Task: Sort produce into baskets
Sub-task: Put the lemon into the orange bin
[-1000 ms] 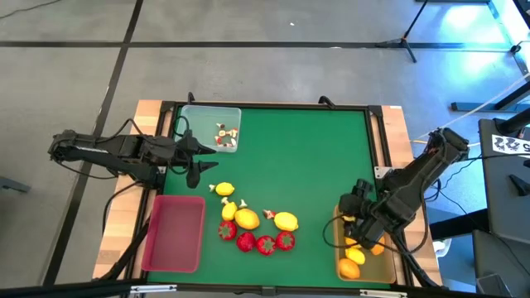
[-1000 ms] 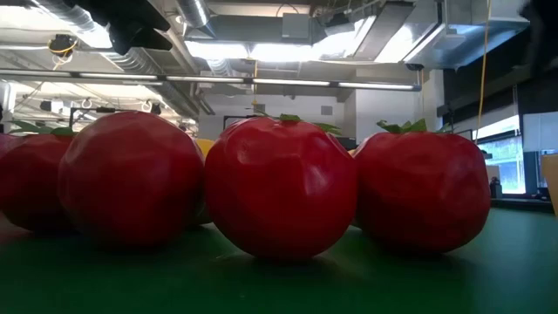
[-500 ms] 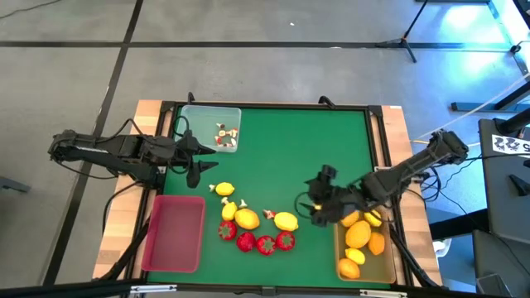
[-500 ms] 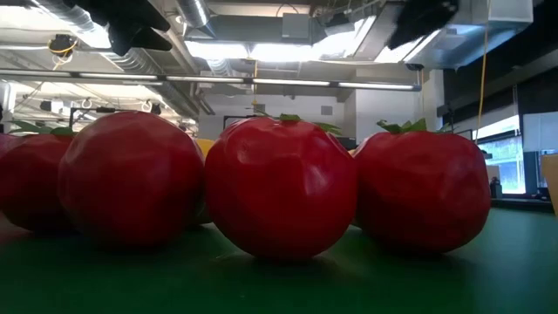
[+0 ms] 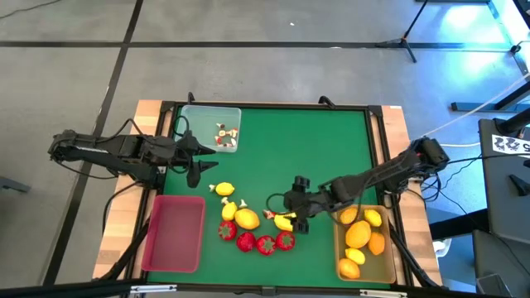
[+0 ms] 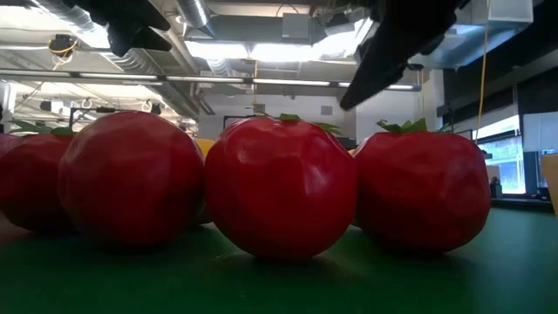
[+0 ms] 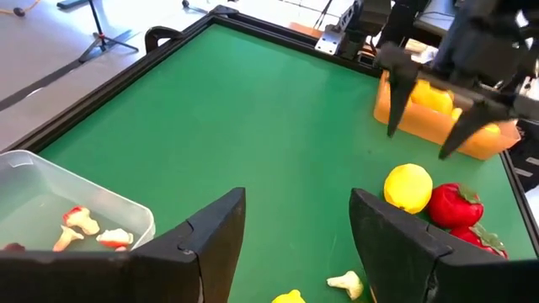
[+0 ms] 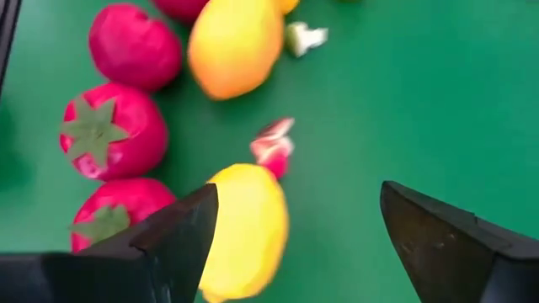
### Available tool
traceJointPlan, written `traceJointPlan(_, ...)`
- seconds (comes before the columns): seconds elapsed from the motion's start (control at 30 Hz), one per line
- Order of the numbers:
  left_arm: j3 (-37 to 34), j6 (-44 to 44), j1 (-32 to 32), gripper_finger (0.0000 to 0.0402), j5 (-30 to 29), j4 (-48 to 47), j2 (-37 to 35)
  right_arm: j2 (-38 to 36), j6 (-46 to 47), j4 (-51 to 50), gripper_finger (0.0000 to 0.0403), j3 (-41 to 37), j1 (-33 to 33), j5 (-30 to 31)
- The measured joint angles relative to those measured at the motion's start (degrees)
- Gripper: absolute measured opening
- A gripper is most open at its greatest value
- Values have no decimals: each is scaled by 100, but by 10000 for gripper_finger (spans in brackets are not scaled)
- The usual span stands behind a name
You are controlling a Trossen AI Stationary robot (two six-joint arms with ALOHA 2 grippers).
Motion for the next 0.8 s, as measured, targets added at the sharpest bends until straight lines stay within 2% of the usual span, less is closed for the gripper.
traceJointPlan(0.17, 0, -27, 0, 209, 0, 0, 0, 378, 5, 322, 328, 0, 0, -389)
traceJointPlan(0.33, 0, -154, 0, 209, 0, 0, 0, 629, 38, 389, 328, 0, 0, -428)
traceJointPlan(0.47, 0, -177, 0, 209, 0, 0, 0, 770, 166, 465, 328, 0, 0, -744)
traceJointPlan(0.8, 0, -223, 0, 209, 0, -2, 0, 1149, 266, 470, 328, 0, 4, -1070)
